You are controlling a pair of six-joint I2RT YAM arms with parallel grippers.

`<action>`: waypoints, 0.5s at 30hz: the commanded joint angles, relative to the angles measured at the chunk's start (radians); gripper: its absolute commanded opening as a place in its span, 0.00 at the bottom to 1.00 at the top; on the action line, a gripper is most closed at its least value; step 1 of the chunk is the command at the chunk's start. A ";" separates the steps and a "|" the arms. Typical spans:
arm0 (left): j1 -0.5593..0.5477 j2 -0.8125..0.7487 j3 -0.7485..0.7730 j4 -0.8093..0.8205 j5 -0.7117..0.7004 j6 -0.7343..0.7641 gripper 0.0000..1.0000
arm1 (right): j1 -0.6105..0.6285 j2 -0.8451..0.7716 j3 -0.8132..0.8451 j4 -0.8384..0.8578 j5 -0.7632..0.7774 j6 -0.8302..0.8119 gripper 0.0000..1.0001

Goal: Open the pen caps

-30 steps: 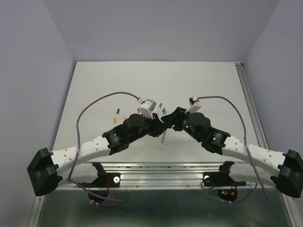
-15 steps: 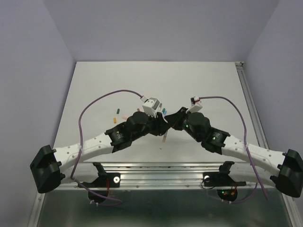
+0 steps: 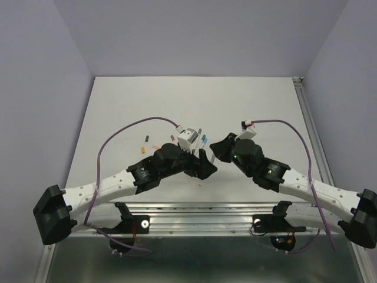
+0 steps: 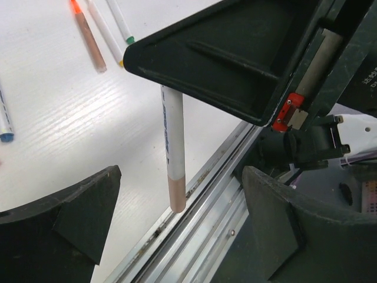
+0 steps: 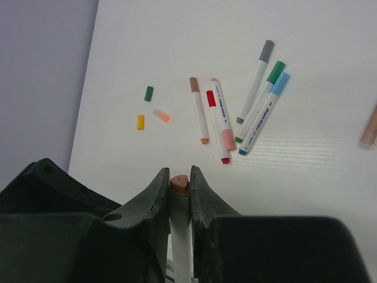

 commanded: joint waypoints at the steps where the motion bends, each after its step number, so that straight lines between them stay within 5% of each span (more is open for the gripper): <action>1: -0.006 -0.002 -0.012 0.061 0.069 0.020 0.95 | 0.008 -0.024 0.086 0.005 -0.002 0.018 0.01; 5: -0.007 0.018 -0.017 0.077 0.097 0.023 0.84 | 0.008 -0.029 0.101 0.002 -0.016 0.013 0.01; 7: -0.009 0.028 -0.017 0.080 0.111 0.024 0.68 | 0.009 -0.032 0.103 0.001 -0.015 0.016 0.01; 12: -0.012 0.027 -0.040 0.095 0.129 0.015 0.61 | 0.009 -0.038 0.102 0.001 -0.012 0.021 0.01; 15: -0.012 0.025 -0.045 0.095 0.121 0.009 0.45 | 0.008 -0.036 0.107 -0.002 -0.021 0.016 0.01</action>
